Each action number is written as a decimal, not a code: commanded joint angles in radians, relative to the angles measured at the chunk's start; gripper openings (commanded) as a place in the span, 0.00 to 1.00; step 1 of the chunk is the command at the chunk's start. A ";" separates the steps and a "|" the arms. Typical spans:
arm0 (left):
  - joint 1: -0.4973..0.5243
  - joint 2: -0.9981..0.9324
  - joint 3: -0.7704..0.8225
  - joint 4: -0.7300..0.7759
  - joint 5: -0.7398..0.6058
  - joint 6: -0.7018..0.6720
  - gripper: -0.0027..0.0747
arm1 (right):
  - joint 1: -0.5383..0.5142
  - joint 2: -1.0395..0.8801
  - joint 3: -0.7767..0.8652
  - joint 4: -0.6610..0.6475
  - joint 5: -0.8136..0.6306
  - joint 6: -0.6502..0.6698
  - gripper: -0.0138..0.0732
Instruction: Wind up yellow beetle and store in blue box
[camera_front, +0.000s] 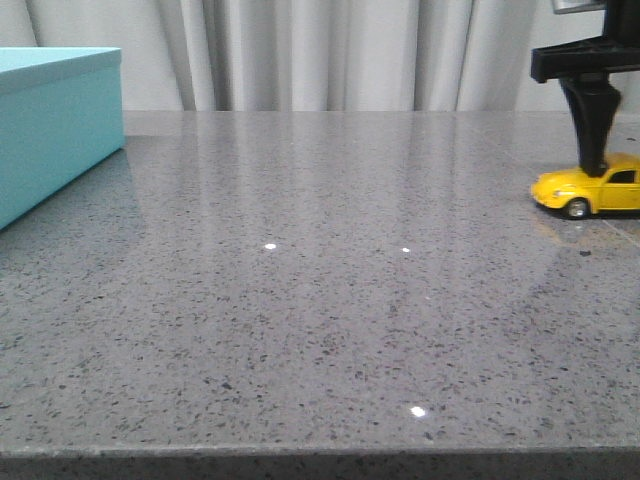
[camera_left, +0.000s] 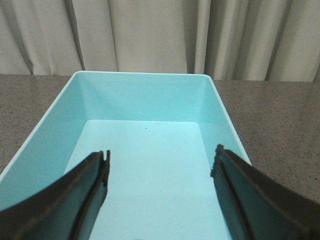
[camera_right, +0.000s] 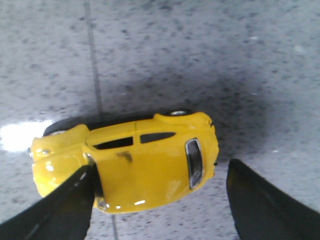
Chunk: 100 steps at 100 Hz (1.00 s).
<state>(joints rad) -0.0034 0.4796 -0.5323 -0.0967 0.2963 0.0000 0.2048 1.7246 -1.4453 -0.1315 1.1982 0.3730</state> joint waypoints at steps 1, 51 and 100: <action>-0.006 0.010 -0.035 -0.006 -0.077 0.000 0.61 | -0.028 -0.036 -0.019 -0.065 0.038 -0.017 0.79; -0.006 0.010 -0.033 -0.008 -0.107 0.000 0.61 | -0.033 -0.222 -0.019 0.098 -0.077 -0.074 0.79; -0.006 0.010 -0.027 -0.079 -0.103 -0.007 0.61 | -0.032 -0.341 0.083 0.163 -0.189 -0.141 0.79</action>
<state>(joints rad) -0.0034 0.4796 -0.5305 -0.1501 0.2683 0.0000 0.1708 1.4483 -1.3686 0.0203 1.0774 0.2521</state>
